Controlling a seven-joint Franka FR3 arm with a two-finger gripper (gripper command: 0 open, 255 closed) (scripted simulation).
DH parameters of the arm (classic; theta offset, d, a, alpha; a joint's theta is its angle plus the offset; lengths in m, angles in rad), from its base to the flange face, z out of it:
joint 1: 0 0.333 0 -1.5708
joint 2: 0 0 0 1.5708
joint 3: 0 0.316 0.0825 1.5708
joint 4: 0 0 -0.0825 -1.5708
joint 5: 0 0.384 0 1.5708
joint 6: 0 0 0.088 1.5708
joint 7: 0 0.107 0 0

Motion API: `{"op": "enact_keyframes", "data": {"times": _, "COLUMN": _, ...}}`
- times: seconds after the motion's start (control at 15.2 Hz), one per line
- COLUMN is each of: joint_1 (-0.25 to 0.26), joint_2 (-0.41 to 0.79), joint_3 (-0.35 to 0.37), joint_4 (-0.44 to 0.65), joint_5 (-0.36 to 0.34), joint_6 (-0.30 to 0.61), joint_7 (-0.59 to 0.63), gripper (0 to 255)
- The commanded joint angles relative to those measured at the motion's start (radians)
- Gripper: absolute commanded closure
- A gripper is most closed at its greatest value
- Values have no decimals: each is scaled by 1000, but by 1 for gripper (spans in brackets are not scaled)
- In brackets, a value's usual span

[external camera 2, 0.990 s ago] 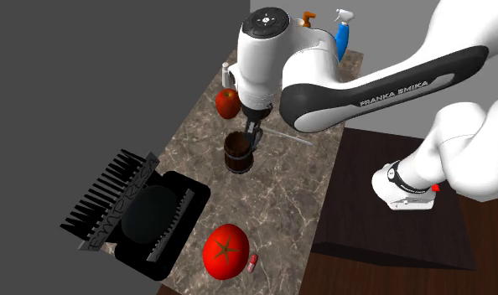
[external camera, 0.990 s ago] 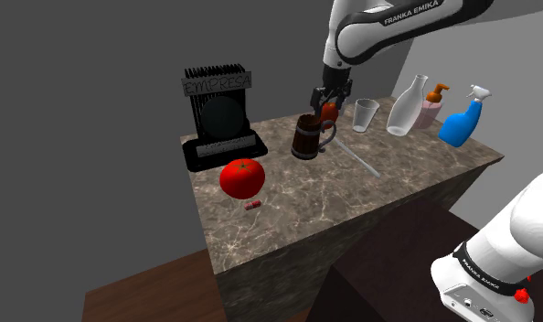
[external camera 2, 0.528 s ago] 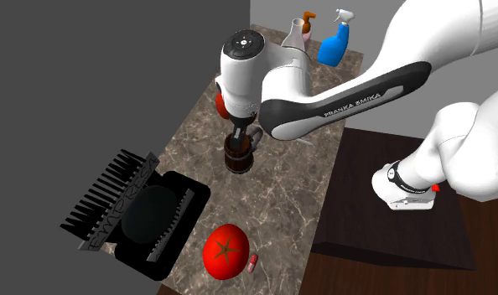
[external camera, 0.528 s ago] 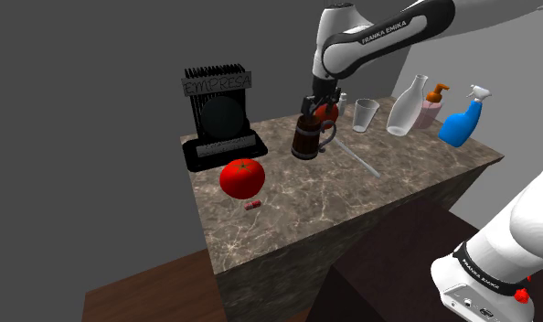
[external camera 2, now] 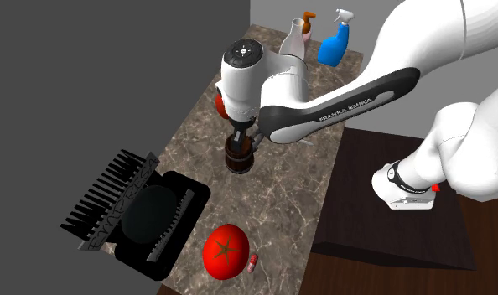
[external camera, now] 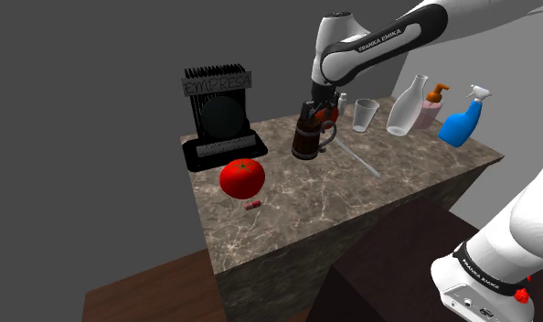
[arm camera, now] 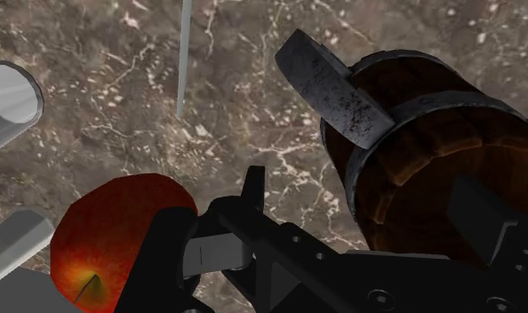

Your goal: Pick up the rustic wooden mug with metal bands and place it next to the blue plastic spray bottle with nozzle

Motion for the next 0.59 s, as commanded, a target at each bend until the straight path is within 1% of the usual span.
{"op": "enact_keyframes", "data": {"times": 0.0, "joint_1": 0, "joint_2": 1, "joint_3": 0, "joint_4": -1, "joint_5": 0, "joint_6": 0, "joint_7": 0, "gripper": 0}}
{"op": "enact_keyframes", "data": {"times": 0.13, "joint_1": 0, "joint_2": 1, "joint_3": 0, "joint_4": -1, "joint_5": 0, "joint_6": 0, "joint_7": 0, "gripper": 0}}
{"op": "enact_keyframes", "data": {"times": 0.2, "joint_1": 0, "joint_2": 0, "joint_3": 0, "joint_4": -1, "joint_5": 0, "joint_6": 0, "joint_7": 0, "gripper": 255}}
{"op": "enact_keyframes", "data": {"times": 0.53, "joint_1": 0, "joint_2": 1, "joint_3": 0, "joint_4": -1, "joint_5": 0, "joint_6": 0, "joint_7": -1, "gripper": 255}}
